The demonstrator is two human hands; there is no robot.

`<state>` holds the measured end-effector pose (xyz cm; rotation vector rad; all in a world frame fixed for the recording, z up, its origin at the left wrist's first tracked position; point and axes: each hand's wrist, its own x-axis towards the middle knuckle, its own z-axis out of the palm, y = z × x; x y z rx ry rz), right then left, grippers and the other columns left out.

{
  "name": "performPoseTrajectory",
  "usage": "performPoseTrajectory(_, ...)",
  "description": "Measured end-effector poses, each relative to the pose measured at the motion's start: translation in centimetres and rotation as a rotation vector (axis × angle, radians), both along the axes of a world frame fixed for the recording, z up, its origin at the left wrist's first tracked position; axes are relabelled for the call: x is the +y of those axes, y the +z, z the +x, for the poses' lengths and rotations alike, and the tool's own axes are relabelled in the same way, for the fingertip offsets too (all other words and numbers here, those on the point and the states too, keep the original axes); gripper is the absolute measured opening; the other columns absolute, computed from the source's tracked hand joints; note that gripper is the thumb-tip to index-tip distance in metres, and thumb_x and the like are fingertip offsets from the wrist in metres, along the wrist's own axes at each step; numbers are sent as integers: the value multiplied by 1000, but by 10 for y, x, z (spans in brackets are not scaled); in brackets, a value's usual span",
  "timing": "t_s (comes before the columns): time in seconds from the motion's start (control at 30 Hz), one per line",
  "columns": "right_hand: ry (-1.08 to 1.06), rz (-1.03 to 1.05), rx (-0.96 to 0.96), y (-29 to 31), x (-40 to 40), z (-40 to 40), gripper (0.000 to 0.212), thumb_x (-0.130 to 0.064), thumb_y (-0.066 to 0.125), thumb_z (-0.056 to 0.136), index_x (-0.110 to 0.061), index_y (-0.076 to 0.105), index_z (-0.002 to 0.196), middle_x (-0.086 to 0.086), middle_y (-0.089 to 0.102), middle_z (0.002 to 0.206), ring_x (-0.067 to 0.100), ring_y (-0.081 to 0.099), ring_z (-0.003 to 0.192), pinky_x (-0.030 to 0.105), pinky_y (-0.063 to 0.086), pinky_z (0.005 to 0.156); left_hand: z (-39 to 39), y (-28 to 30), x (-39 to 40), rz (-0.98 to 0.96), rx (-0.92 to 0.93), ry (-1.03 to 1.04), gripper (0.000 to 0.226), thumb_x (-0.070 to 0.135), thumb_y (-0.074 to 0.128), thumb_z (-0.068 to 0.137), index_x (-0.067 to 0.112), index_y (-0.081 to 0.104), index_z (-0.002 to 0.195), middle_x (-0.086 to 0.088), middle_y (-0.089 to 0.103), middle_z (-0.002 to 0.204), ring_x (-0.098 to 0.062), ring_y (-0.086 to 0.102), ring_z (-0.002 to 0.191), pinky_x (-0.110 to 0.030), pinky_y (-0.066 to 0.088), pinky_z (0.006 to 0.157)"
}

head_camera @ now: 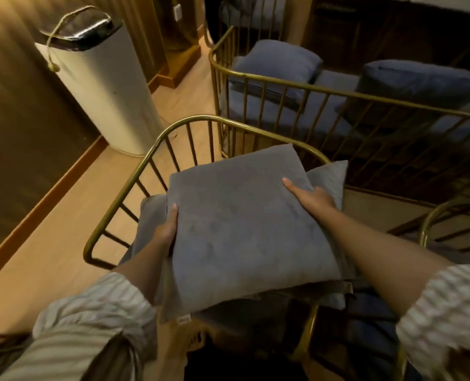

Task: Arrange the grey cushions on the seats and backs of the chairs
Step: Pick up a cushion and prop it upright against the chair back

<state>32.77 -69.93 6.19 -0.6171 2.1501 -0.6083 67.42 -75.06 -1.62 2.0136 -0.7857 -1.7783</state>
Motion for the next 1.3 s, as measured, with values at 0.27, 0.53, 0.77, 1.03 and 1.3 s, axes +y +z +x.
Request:
performPoseTrajectory(0.27, -256, -165, -123, 7, 41, 28, 98, -79, 71, 62, -19, 51, 138, 4, 57, 136, 31, 58, 119, 43, 47, 101, 22, -4, -48, -10, -28, -219, 117, 101, 55, 35, 17, 59, 115, -12, 70, 110, -32, 68, 103, -50, 50, 99)
performPoseTrajectory(0.53, -602, -451, -129, 16, 113, 50, 71, -61, 75, 75, -11, 65, 124, 0, 67, 118, 18, 63, 102, 28, 49, 85, -20, 86, -48, -342, -122, -355, 126, 100, 54, 43, 18, 49, 139, -10, 61, 132, -33, 60, 117, -52, 46, 103)
performPoseTrajectory(0.77, -737, -605, 21, 81, 203, 8, 86, -74, 64, 74, -9, 59, 130, 3, 63, 127, 19, 58, 118, 21, 45, 88, -112, 148, 15, -497, 84, -381, 92, 74, 56, 79, 10, 44, 143, -10, 56, 138, -30, 55, 125, -35, 43, 94)
performPoseTrajectory(1.03, -874, -668, 125, 126, 369, -61, 77, -79, 62, 71, -14, 64, 112, 2, 68, 116, 20, 64, 107, 34, 52, 92, -226, 190, 127, -502, 224, -559, 104, 87, 56, 63, 15, 49, 138, -5, 59, 133, -29, 58, 117, -42, 44, 103)
performPoseTrajectory(1.3, -863, -606, 68, 156, 520, -144, 93, -81, 63, 67, -12, 61, 129, 3, 65, 120, 22, 63, 106, 31, 49, 91, -333, 212, 248, -516, 232, -723, 101, 87, 52, 69, 23, 42, 146, 1, 51, 142, -31, 51, 126, -51, 37, 112)
